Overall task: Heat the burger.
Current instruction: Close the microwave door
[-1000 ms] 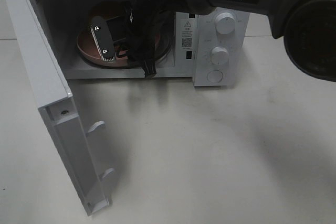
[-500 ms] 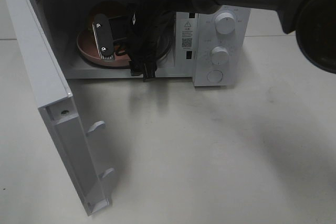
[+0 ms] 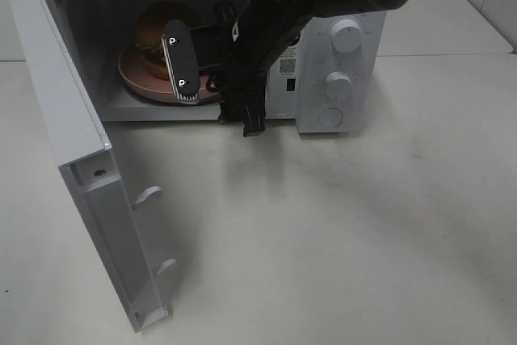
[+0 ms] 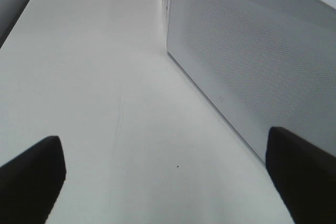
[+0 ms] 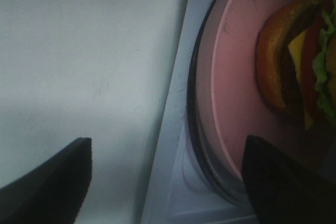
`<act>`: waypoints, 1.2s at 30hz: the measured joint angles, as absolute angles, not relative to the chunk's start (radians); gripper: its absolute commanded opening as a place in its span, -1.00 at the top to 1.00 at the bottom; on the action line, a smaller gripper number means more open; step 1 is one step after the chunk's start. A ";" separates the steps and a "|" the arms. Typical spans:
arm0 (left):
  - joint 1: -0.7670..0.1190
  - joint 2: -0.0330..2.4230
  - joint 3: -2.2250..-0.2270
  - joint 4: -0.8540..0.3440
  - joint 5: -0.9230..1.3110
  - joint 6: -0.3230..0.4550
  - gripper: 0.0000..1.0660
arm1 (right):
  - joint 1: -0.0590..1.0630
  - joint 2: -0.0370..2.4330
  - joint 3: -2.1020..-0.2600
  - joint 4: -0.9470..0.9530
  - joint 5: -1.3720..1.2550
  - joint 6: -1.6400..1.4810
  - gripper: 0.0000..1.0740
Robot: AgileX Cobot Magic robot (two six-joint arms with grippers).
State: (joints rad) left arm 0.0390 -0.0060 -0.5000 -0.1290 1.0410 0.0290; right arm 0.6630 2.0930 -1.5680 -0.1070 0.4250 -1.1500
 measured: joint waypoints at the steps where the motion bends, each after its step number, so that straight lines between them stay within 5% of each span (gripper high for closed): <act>1: 0.039 -0.006 -0.500 -0.129 1.041 0.029 -0.84 | 0.663 2.093 -1.568 -0.107 0.425 -1.150 -0.43; 14: 0.039 -0.006 -0.500 -0.129 1.041 0.029 -0.84 | 0.663 1.858 -1.269 -0.136 0.377 -1.028 -0.42; 36: 0.039 -0.006 -0.500 -0.129 1.041 0.029 -0.84 | 0.663 1.318 -0.868 -0.142 0.611 -0.249 -0.42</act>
State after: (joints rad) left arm 0.0390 -0.0060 -0.5000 -0.1290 1.0410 0.0290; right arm 0.6630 1.3180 -0.8680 -0.1420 0.6110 -0.2490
